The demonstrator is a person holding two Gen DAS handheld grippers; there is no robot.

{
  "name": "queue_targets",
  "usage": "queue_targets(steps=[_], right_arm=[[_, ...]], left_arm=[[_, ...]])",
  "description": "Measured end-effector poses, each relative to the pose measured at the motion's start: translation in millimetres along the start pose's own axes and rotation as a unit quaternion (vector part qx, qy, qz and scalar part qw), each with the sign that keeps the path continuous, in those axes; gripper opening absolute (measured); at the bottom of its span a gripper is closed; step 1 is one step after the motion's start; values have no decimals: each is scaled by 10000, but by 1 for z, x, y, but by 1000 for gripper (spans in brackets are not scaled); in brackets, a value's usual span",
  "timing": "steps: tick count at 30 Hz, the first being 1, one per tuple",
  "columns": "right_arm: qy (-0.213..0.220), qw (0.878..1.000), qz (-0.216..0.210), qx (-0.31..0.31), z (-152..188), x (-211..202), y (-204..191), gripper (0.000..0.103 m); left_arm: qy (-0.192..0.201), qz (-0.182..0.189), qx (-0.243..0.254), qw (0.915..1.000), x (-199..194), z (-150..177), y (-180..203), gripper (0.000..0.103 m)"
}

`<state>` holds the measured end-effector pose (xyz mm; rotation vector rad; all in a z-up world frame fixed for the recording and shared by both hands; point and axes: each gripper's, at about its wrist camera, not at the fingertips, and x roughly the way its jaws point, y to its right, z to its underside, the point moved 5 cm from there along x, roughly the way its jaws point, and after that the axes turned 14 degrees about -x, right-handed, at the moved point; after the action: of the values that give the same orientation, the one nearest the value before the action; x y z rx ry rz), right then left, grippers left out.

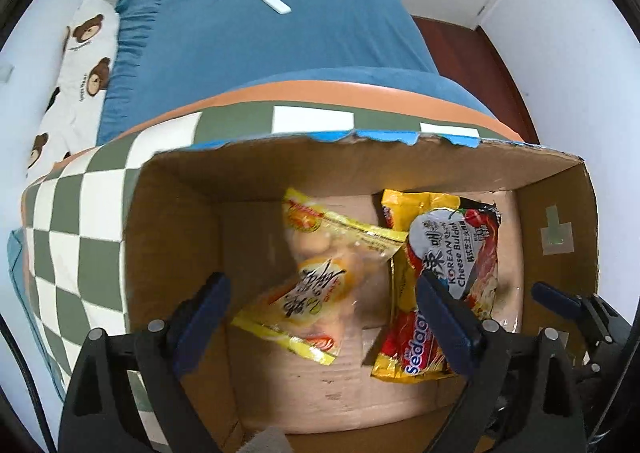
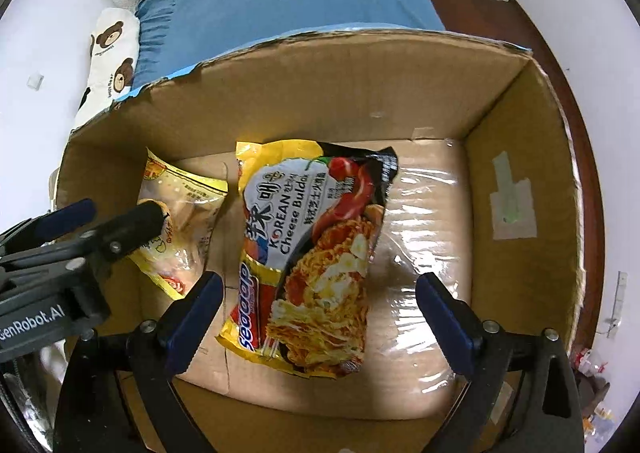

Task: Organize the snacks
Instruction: 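Carry both packets into the cardboard box and open both grippers, then withdraw both tools from the box back toward the snack pile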

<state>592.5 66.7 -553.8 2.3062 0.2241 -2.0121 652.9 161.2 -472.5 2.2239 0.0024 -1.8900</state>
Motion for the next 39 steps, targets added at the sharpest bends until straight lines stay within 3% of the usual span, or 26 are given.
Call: queue_targets(steps=[3,11,25,33,39], right_arm=[[40,10000,63,12,7,-35,-5,99],[397,9989,239,-67,44,-89,-8,99],[1410,9878,596,-268,106,-195,-30,99],[1802,9824,424,-255,141,-241,-46,99],[1525,9882,87,-82,181,-219,-47,99]], left_arm=[[200,-91,-45,9997,-4,8,-9,95],[833,-153,-106,9963,-59,46,-15,95],[1966,122,-71,9804,-161,114,-26,95],[2083,342,-128,9774,-190,150,-37,95],[1656,63,-230,9859,-153,185,-66,95]])
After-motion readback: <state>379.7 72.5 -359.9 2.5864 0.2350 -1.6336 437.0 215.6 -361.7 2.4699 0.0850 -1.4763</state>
